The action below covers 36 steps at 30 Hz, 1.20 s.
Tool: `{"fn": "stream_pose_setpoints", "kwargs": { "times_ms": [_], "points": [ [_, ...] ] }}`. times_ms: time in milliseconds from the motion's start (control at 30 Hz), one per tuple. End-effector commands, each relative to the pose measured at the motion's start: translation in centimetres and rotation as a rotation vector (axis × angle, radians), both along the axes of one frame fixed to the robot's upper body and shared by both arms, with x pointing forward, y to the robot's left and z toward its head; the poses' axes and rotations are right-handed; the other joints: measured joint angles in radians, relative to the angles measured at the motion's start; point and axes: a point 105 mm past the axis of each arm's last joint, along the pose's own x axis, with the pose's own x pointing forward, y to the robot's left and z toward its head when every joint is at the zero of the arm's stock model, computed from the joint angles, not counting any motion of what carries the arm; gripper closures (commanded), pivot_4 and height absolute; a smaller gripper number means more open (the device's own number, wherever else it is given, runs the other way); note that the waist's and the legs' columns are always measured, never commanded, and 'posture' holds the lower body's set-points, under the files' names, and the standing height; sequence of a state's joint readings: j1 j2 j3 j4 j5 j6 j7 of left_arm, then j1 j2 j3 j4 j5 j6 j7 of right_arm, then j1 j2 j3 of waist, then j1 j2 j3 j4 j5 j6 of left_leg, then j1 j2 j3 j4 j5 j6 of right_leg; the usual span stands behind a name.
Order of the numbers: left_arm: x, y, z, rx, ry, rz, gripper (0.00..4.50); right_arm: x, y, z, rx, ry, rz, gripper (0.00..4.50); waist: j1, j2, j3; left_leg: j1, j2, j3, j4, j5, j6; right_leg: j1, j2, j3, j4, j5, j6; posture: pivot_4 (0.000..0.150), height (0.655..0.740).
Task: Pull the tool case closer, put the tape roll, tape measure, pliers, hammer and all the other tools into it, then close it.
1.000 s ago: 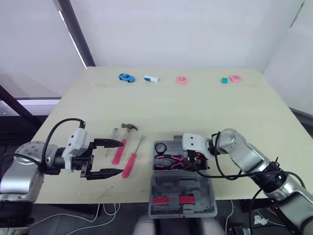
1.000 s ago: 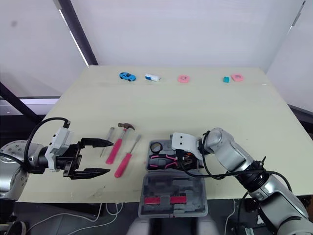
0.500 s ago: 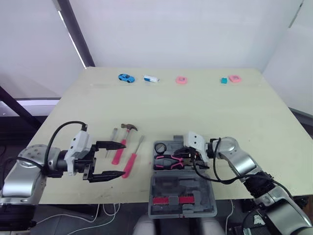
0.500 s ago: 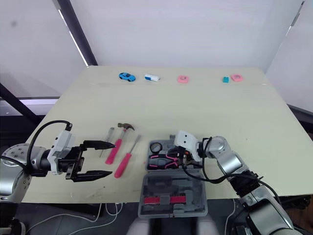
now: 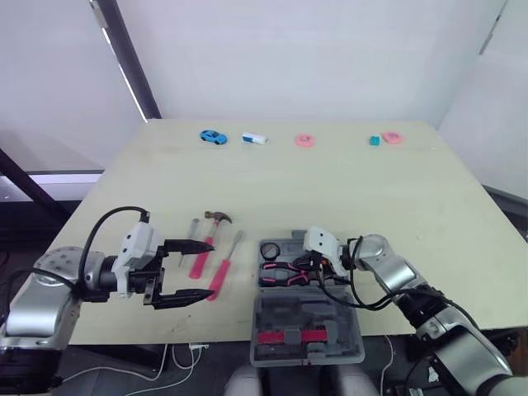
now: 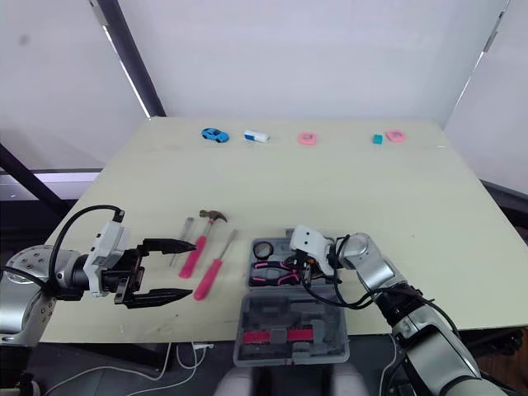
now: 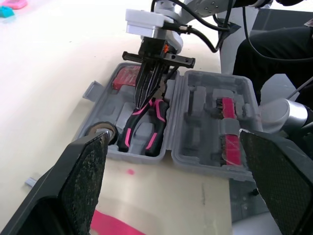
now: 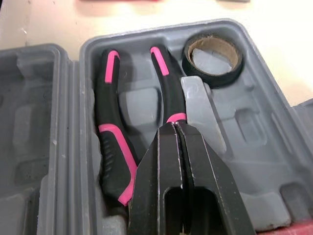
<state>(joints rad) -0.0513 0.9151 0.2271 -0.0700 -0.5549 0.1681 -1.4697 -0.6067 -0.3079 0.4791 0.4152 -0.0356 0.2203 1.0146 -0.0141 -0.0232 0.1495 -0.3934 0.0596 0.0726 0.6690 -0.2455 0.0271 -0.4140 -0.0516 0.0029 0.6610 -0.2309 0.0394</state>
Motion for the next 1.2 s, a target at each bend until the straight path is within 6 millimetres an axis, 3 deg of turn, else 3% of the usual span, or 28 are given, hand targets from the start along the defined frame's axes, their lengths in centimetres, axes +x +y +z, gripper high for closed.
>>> {"fn": "stream_pose_setpoints", "kwargs": {
  "times_ms": [33, 133, 300, 467, 633, 767, 867, 933, 1033, 1200],
  "points": [
    [-0.1, -0.4, 0.8, -0.021, -0.043, 0.001, 0.0, -2.0, -4.5, -7.0, -0.252, 0.169, -0.092, 4.47, 0.002, -0.001, -0.01, 0.001, 0.0, 0.0, 0.0, 0.0, 0.0, 0.001, -0.001, 0.0, 0.0, 0.0, 0.0, 0.15, 0.7395],
    [-0.1, -0.4, 0.6, -0.031, -0.045, 0.026, 0.0, -1.2, -3.1, -5.3, -0.133, 0.099, -0.1, 4.47, 0.002, -0.002, -0.014, 0.002, 0.003, 0.001, 0.0, -0.002, -0.003, 0.002, -0.003, 0.0, -0.001, 0.0, 0.0, 0.15, 0.7395],
    [-0.3, 0.3, 0.3, -0.08, -0.043, 0.135, 0.0, 0.0, -1.1, 0.6, 0.182, -0.066, -0.111, 4.47, 0.001, -0.001, -0.013, 0.0, 0.003, 0.001, 0.0, -0.003, -0.004, 0.0, -0.005, 0.0, -0.001, 0.001, -0.001, 0.15, 0.7395],
    [-0.2, 0.9, 0.0, -0.116, -0.06, 0.238, 0.0, 0.3, -1.5, 5.3, 0.366, -0.196, -0.161, 4.47, 0.001, 0.004, -0.002, -0.008, 0.002, 0.002, -0.002, 0.0, 0.0, -0.007, -0.003, 0.0, -0.001, 0.002, -0.004, 0.15, 0.7395],
    [-0.1, 2.2, -0.1, -0.159, -0.08, 0.381, 0.0, -0.6, -4.6, 8.2, 0.482, -0.256, -0.258, 4.47, 0.0, 0.004, -0.002, -0.021, 0.0, 0.001, -0.003, 0.0, 0.0, -0.019, 0.0, -0.001, -0.001, 0.003, -0.003, 0.15, 0.7395],
    [-0.6, 3.3, -1.0, -0.197, -0.073, 0.506, 0.0, -2.3, -9.2, 9.4, 0.542, -0.272, -0.384, 4.47, 0.006, 0.004, -0.001, -0.022, -0.001, 0.001, -0.003, -0.001, 0.001, -0.018, -0.001, -0.001, -0.004, 0.002, -0.004, 0.15, 0.7395],
    [-0.8, 4.6, -1.7, -0.235, -0.067, 0.626, 0.0, -4.2, -13.8, 8.5, 0.529, -0.269, -0.524, 4.47, 0.013, 0.002, 0.0, -0.023, -0.002, 0.001, -0.002, -0.001, 0.002, -0.017, -0.003, -0.001, -0.006, 0.001, -0.003, 0.15, 0.7395],
    [-1.1, 5.6, -2.5, -0.225, -0.063, 0.695, 0.0, -5.6, -16.5, 7.9, 0.516, -0.266, -0.62, 3.97, 0.013, 0.001, 0.0, -0.022, -0.002, 0.001, -0.002, -0.001, 0.002, -0.017, -0.003, -0.002, -0.005, 0.001, -0.003, 0.15, 0.7395],
    [-1.4, 7.3, -3.2, -0.244, -0.047, 0.775, 0.0, -7.6, -19.2, 7.3, 0.492, -0.25, -0.722, 2.79, 0.01, 0.002, 0.001, -0.02, -0.002, 0.0, -0.001, -0.001, 0.002, -0.017, -0.002, -0.002, -0.004, -0.001, 0.001, 0.15, 0.7395],
    [-2.9, 11.5, -5.3, -0.204, -0.004, 0.931, 0.0, -11.7, -23.1, 5.6, 0.482, -0.205, -0.891, 0.29, 0.002, 0.001, 0.0, -0.02, -0.001, -0.001, -0.001, -0.001, 0.002, -0.017, -0.002, -0.002, -0.003, -0.001, 0.001, 0.15, 0.7395]
  ]
}}
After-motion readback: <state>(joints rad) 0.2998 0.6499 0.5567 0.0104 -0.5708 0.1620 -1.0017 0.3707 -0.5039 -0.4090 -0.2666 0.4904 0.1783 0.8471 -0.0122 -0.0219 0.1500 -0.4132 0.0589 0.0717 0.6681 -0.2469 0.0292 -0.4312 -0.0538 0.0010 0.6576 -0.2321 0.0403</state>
